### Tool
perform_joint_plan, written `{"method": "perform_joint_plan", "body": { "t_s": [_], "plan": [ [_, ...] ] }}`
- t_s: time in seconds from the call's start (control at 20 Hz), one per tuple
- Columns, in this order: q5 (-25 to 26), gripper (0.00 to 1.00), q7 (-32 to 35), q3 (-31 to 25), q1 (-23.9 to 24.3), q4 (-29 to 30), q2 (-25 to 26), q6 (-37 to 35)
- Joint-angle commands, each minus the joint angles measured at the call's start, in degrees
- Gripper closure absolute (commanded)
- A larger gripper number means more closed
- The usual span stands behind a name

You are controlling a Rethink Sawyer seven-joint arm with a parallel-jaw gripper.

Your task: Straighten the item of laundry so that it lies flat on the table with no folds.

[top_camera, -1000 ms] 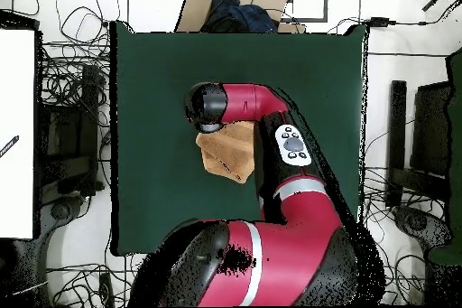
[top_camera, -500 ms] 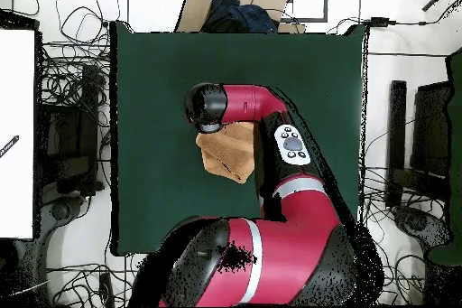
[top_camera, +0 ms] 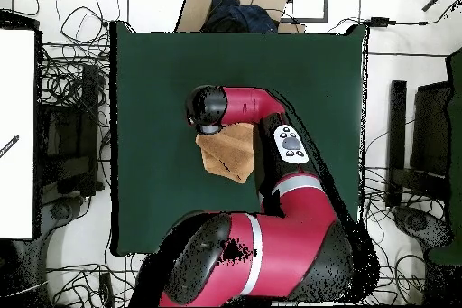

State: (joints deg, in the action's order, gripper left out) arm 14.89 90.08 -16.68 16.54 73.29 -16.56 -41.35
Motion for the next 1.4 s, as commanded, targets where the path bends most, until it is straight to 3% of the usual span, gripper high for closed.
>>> {"method": "perform_joint_plan", "body": {
  "t_s": [0.05,0.65,1.0,1.4],
  "plan": [
    [2.2,0.00,-0.3,-0.9,0.0,-0.5,4.3,-0.6],
    [2.2,0.00,-0.2,-0.6,-0.5,-0.9,3.6,-1.8],
    [2.4,0.00,-1.7,-1.6,-0.7,-4.9,7.4,-1.9],
    [3.2,0.00,-2.1,-2.1,-0.2,-4.5,7.4,-1.2]
  ]
}}
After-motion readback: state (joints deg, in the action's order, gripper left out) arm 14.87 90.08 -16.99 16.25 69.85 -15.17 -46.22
